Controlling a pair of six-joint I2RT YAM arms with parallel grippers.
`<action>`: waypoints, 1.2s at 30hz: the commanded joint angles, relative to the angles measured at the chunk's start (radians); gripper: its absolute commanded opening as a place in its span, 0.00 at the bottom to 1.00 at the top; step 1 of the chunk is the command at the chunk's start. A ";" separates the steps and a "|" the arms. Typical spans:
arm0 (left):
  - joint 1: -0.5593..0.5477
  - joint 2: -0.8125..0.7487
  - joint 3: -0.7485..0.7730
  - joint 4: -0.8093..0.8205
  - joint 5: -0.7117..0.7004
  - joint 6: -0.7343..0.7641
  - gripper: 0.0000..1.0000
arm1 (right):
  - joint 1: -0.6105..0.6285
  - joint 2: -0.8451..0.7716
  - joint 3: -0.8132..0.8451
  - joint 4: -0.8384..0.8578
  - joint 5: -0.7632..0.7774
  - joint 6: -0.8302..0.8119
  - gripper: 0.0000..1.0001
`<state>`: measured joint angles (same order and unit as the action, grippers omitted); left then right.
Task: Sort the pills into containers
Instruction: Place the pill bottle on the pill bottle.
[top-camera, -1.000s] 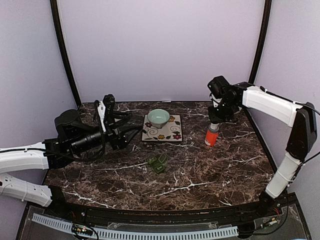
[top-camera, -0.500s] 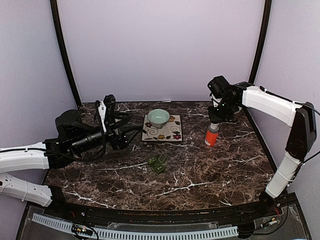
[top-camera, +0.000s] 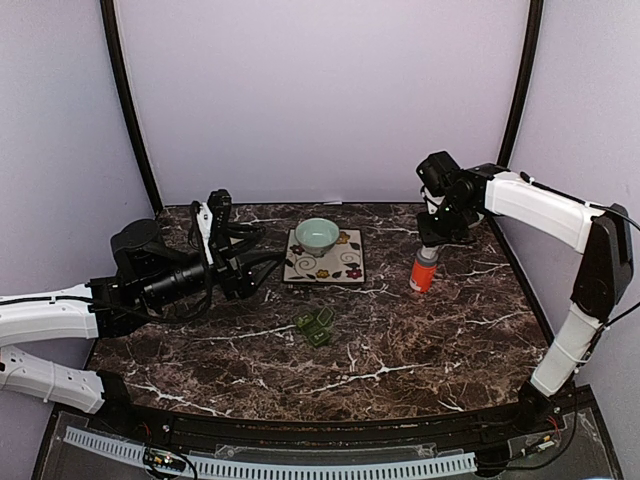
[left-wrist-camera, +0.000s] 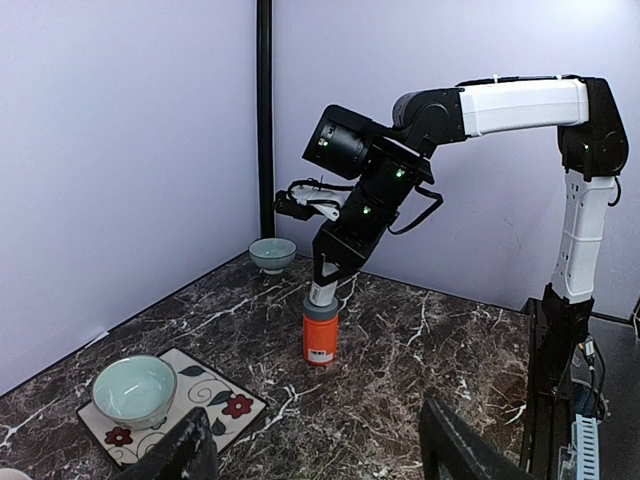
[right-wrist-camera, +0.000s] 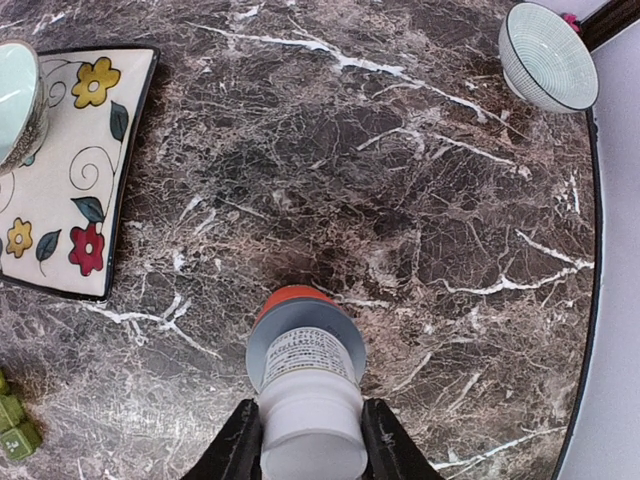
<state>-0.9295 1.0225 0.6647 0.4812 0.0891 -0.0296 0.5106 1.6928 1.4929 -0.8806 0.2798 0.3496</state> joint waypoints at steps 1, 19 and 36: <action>-0.005 -0.003 0.004 0.013 0.008 0.008 0.71 | -0.006 0.019 0.018 -0.003 -0.011 -0.001 0.36; -0.005 -0.002 0.004 0.011 0.010 0.008 0.71 | -0.006 0.002 0.027 -0.001 -0.005 0.001 0.43; -0.004 0.006 0.009 0.006 -0.006 0.007 0.72 | 0.000 -0.083 0.035 0.020 -0.002 0.019 0.49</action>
<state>-0.9295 1.0245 0.6647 0.4805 0.0887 -0.0296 0.5106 1.6726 1.4940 -0.8814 0.2661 0.3534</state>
